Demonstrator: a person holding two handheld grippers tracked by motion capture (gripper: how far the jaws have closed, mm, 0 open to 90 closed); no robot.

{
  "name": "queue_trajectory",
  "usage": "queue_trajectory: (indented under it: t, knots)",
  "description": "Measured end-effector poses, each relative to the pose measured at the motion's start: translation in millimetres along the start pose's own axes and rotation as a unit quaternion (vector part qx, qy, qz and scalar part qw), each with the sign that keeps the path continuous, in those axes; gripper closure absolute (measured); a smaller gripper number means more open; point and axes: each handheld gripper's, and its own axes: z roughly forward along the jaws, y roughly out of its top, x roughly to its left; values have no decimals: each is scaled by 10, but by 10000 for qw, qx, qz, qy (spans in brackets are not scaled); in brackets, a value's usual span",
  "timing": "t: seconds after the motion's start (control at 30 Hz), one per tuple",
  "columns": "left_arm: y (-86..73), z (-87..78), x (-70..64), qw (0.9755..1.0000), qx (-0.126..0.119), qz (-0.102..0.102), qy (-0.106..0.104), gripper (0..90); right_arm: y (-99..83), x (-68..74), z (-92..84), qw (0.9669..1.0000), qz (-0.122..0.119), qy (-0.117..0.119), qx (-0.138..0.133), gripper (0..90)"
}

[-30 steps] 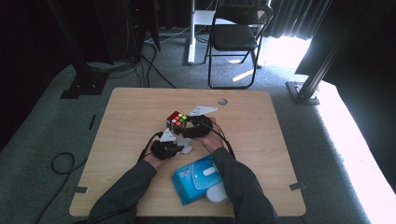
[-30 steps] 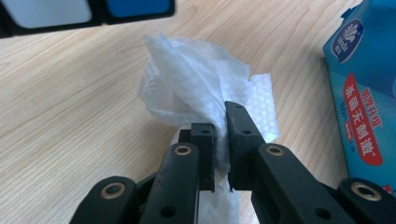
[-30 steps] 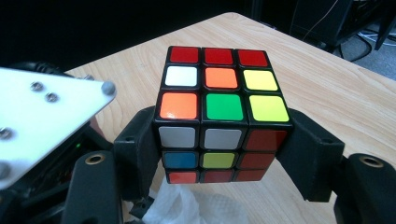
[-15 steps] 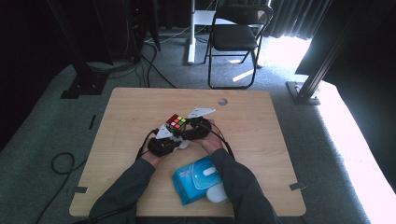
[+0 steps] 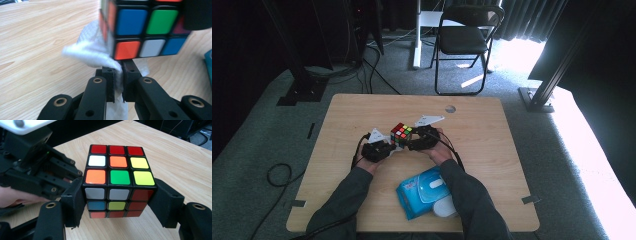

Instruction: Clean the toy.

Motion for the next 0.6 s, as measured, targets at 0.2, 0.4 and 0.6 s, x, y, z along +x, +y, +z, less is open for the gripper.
queue_trajectory:
  t: [0.2, 0.4, 0.6]
  knots:
    - [-6, 22, -67, 9999, 33, 125, -104, 832, 1, 5, 15, 10000, 32, 14, -18, 344]
    - [22, 54, -259, 9984, 9, 415, -378, 832, 13, 21, 37, 10000, 50, 42, -51, 344]
    - [46, 80, -406, 9964, -37, 590, -605, 831, 23, 13, 31, 9999, 82, 36, -86, 344]
